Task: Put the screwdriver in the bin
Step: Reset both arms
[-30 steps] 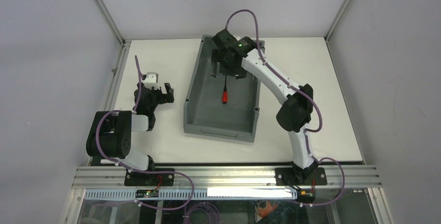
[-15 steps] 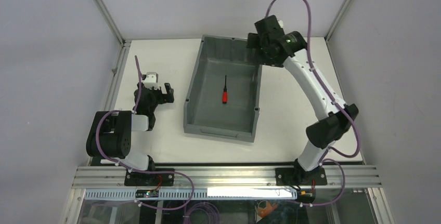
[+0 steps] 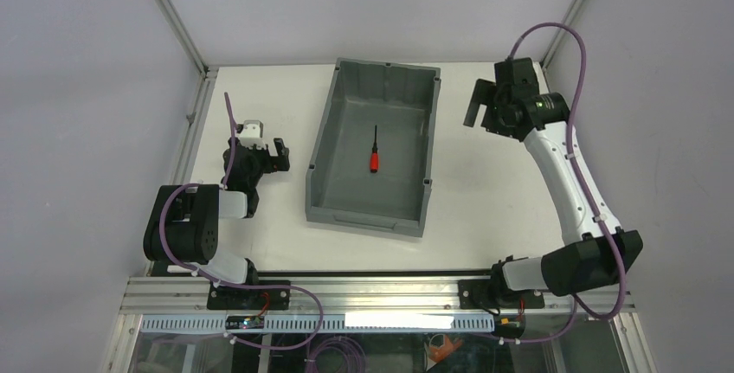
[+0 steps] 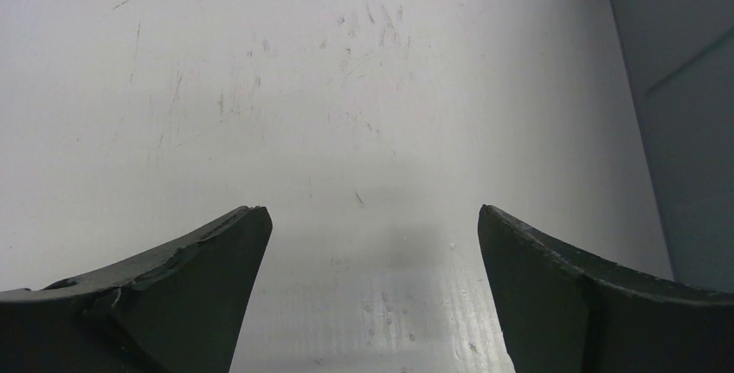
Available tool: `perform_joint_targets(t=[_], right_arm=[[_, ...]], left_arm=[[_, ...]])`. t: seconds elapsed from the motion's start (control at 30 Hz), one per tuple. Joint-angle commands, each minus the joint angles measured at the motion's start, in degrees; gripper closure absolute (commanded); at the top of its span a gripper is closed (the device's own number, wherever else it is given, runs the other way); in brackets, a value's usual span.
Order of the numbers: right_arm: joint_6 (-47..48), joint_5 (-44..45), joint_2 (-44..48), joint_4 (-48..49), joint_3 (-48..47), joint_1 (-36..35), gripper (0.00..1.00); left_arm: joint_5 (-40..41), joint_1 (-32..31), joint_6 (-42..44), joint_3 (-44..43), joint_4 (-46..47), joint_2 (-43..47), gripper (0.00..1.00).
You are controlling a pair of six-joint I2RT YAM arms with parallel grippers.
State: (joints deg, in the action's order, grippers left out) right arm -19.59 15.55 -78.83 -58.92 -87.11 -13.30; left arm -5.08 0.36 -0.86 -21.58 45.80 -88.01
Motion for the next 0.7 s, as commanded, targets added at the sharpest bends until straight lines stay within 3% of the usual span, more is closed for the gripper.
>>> perform_joint_targets(t=[0.0,0.3,0.67], right_arm=[[2.32,-1.22,5.65,5.69,6.12,2.43,0.01],[1.80,-0.22,15.05,11.19,19.87,3.21,0.01],[0.74,-1.32,21.41,13.96,28.02,3.21,0.01]], left_arm=[[-1.24,-0.27,-0.55,0.49,1.95,1.69,0.01],[-1.24,-0.27,-0.55,0.49,1.96,1.70,0.01],[-1.25,-0.27,-0.54,0.48,1.95,1.70,0.01]])
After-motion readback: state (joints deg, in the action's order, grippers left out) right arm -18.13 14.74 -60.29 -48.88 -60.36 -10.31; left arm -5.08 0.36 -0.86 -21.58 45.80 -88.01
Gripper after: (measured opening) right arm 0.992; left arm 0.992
